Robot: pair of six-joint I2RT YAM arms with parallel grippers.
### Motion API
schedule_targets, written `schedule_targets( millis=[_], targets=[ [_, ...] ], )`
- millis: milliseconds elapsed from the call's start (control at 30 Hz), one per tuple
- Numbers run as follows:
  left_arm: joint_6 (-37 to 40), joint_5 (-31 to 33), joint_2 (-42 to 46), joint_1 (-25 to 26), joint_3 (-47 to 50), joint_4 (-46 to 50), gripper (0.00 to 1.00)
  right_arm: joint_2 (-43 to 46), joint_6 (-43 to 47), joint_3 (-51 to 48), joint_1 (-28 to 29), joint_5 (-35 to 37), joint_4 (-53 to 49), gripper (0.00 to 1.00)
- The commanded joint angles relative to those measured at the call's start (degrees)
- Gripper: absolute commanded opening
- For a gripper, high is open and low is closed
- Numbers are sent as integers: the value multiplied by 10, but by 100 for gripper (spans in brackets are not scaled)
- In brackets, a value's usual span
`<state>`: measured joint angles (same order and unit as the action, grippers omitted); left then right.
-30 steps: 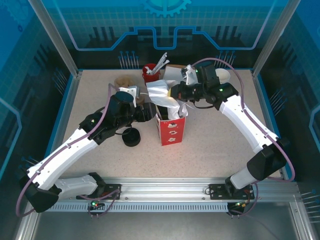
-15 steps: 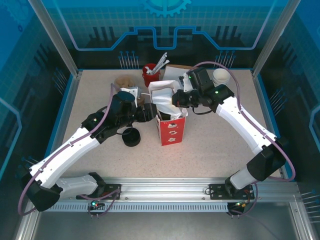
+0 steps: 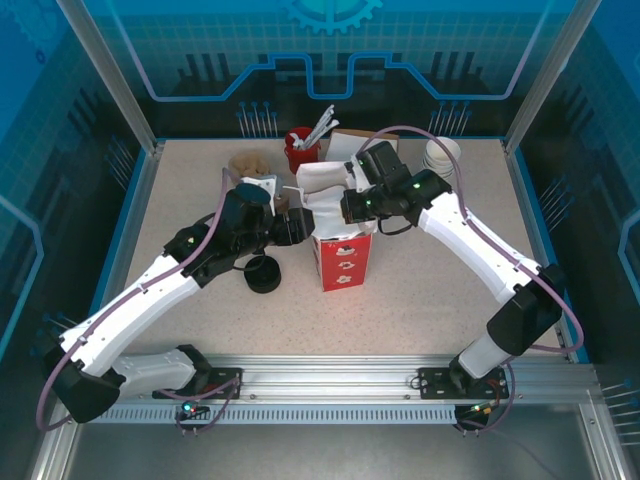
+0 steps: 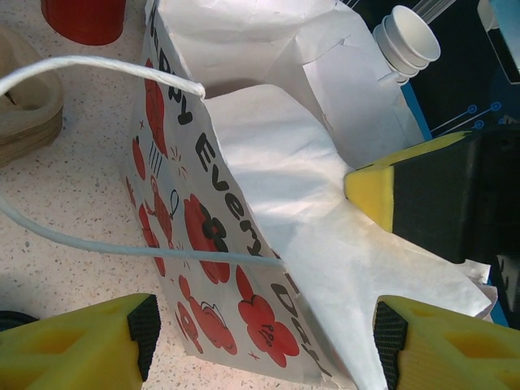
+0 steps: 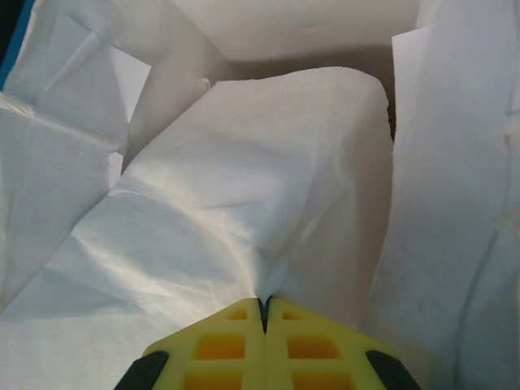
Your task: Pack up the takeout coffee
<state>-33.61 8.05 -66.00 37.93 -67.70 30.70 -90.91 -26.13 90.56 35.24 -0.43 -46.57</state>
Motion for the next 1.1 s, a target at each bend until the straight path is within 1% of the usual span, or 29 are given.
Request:
schedule_targets(
  millis=[0,267,433,800,900,967,1000,1033,1067],
  targets=[
    [-7,-6,13,-7,9,0,72,-16,36,21,20,23,-11,0],
    [-7,-6,20,-10,15,1,72,-43,82,32,43,40,-23,0],
    [-7,-7,22,-13,16,1,72,-54,100,44,59,91,-45,0],
    [-7,-9,25,-14,22,-1,72,-64,134,49,68,177,-68,0],
    [-6,-9,26,-14,24,0,73,-63,138,52,70,171,-64,0],
    [-6,-9,27,-15,25,0,73,-59,137,54,71,155,-57,0],
    [-6,-8,28,-16,25,0,73,-56,137,56,72,144,-53,2],
    [-6,-8,29,-16,25,1,73,-54,135,60,74,139,-51,8],
    [-6,-8,30,-17,25,1,73,-53,133,64,76,134,-51,11]
  ],
)
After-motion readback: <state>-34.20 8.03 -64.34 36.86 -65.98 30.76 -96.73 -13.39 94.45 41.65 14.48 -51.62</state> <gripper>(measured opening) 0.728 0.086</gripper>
